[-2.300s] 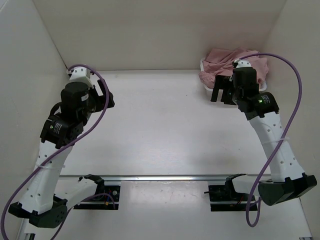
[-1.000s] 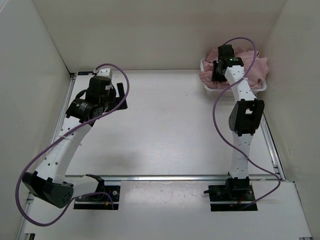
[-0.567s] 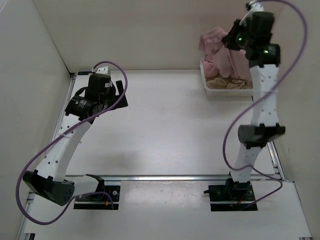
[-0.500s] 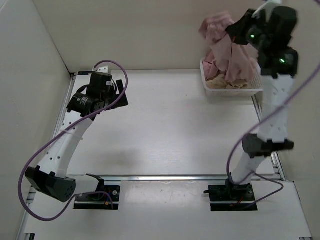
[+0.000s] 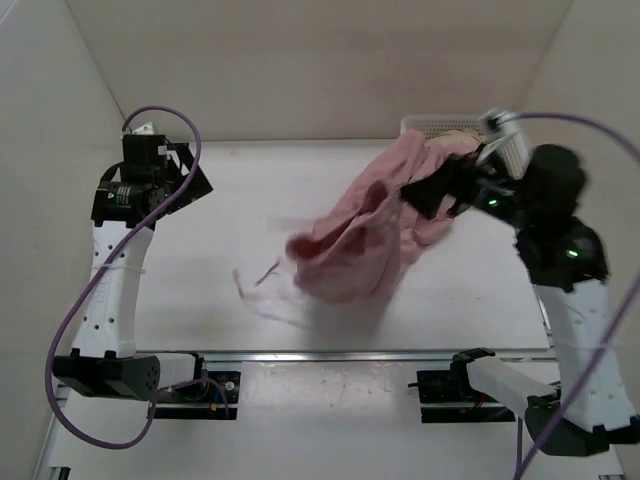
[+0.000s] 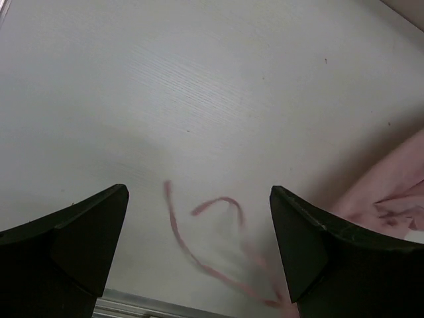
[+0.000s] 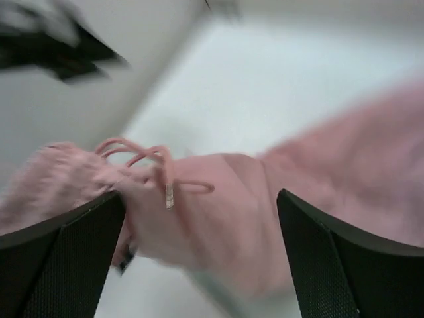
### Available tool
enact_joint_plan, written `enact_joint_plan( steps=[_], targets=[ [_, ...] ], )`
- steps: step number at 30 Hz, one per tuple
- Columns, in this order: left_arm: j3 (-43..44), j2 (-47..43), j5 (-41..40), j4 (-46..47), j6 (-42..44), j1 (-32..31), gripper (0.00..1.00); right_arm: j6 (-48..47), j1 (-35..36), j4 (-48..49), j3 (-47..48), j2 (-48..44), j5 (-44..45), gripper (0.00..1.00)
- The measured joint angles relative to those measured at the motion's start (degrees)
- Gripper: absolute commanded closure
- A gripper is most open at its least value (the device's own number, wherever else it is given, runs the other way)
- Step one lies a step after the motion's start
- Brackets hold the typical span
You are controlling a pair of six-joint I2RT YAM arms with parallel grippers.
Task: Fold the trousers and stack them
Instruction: Move the trousers to the center of the board
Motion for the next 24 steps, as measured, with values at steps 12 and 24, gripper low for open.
enact_joint_plan(
  steps=[12,24],
  targets=[
    [-14.7,0.9,10.2,4.5,-0.6,-7.7,0.08,5.2,0.1,-17.6,-36.5,-6.0,18.1,0.49],
    [-43.9,-6.2,16.3,11.6,-9.4,-27.5,0.0,6.4,16.4,-14.6,-35.6,5.6,18.0,0.47]
  ],
)
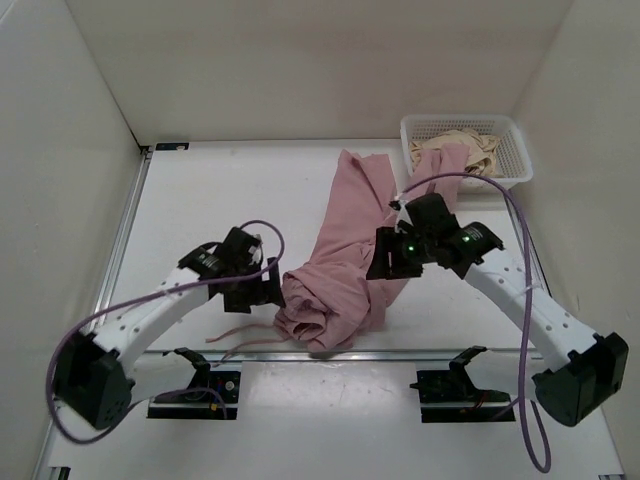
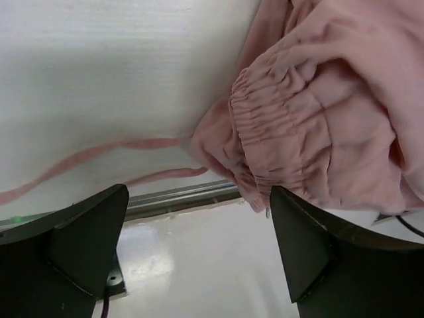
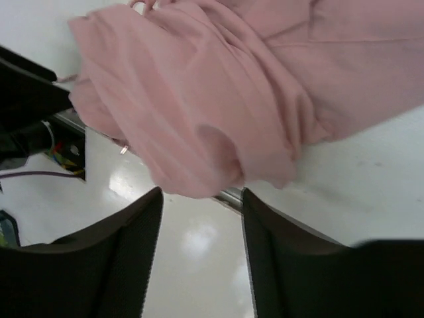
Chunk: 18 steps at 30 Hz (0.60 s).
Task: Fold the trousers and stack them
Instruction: Move the trousers to the center of the board
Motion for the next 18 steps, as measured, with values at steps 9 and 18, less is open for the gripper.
enact_joint_plan(
  steps=[9,18],
  targets=[
    [-6.6,-23.0,3.3,0.8,-9.5,0.8,0.32,2.3,18.1,3.2,12.2,13.8,9.4,0.0],
    [-1.9,-19.6,0.8,-6.8,-13.2,7.1,0.0,4.0,26.8,5.7,22.4,31.3,20.7,0.18]
  ],
)
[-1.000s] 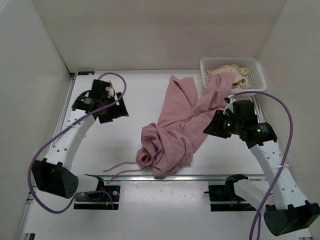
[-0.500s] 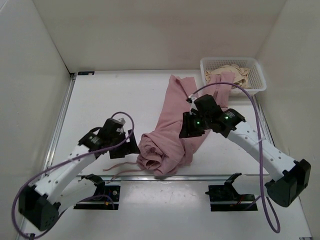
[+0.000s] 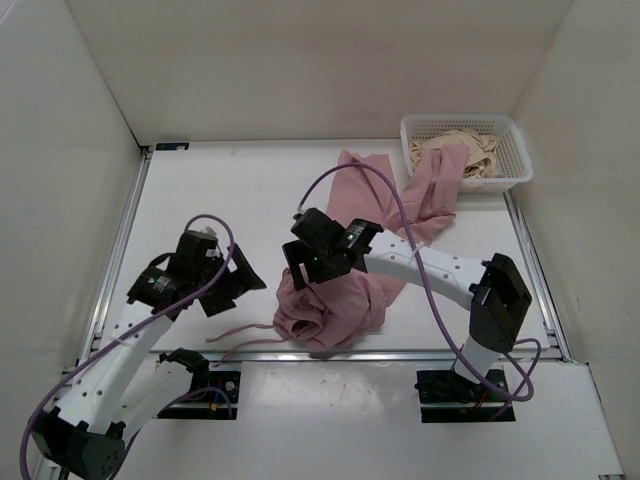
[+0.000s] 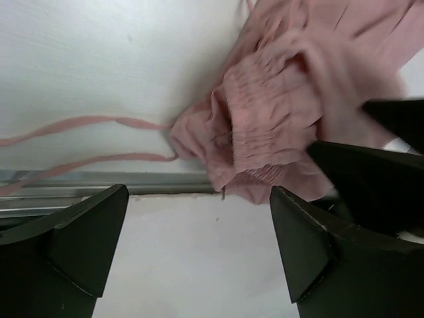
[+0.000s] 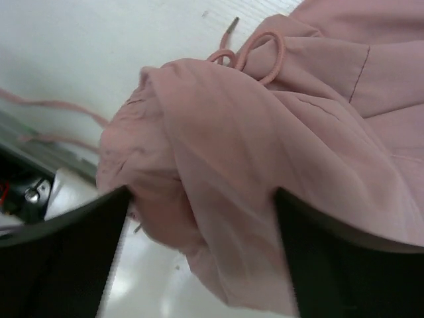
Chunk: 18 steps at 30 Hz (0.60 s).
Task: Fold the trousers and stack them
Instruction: Move the trousers to the center of the board, then flatten the trousers out
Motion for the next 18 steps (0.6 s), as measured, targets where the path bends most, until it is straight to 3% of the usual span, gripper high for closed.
enact_joint_plan(
  steps=[1,2,3,4,10,14,18],
  targets=[
    [2.1,-0.3,-0.8,-1.3,0.1,1.3,0.0,0.5,0.4,0.6,-0.9,0.5,1.2,0.3],
    [4.2,-0.9,-1.4,-2.2,0.1,2.6,0.0,1.1,0.6,1.5,-2.2,0.7,1.9,0.48],
    [6.3,-1.6,-1.9,-3.2,0.2,3.7,0.0,2.1,0.7,2.0,-3.7,0.7,2.7,0.83],
    [8.3,-2.6,-2.4,-3.8,0.3,4.6,0.0,2.5,0.7,2.0,-4.7,0.7,3.2,0.99],
    [16.5,-5.6,-4.0,-6.1,3.3,6.9,0.0,5.9,0.2,0.8,-9.7,-4.5,9.7,1.0],
    [17.1,-1.6,-2.7,-5.6,6.3,7.1,0.0,8.6,-3.3,-5.4,-13.6,-21.4,16.3,1.0],
    [16.1,4.7,1.7,-0.7,8.3,5.7,0.0,11.1,-12.2,-12.7,-16.4,-42.8,24.3,1.0]
  ],
)
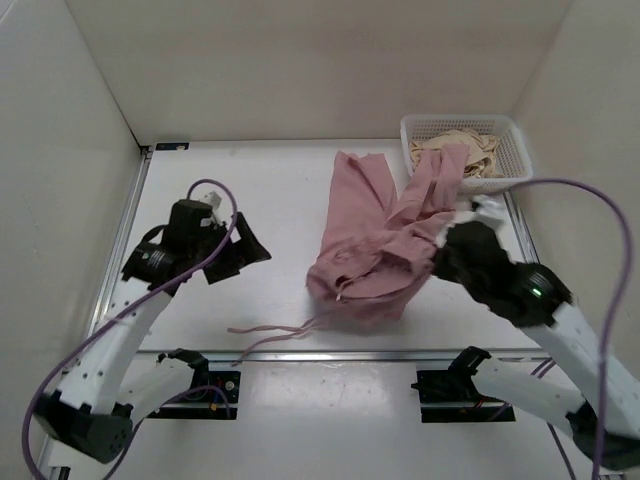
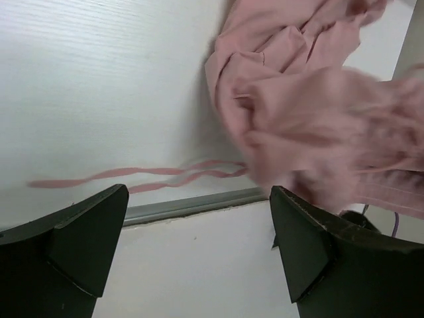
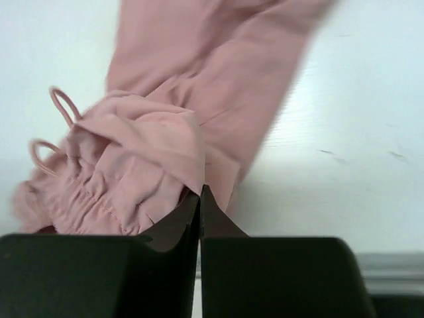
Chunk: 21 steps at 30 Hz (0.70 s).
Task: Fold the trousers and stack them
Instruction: Flatten the trousers out
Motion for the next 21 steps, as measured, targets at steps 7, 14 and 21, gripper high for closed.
enact_joint_plan(
  steps=[7,14,21],
  targets=[
    [8.1,19.9,0.3,5.1,0.9,-10.5,0.0,1.5,-10.6,-11.1,-3.3,-12.3,5.9,0.08],
    [22.1,38.4,-0.4,8.5,1.9,-14.3,0.0,1.5,-10.7,-8.6,-2.3,-0.8,-0.6,1.0],
    [31.5,55.2,1.8,8.3,3.6,-12.2,0.0,3.4,-10.4,-2.0,-5.8,-5.4,-15.8,0.19]
  ],
)
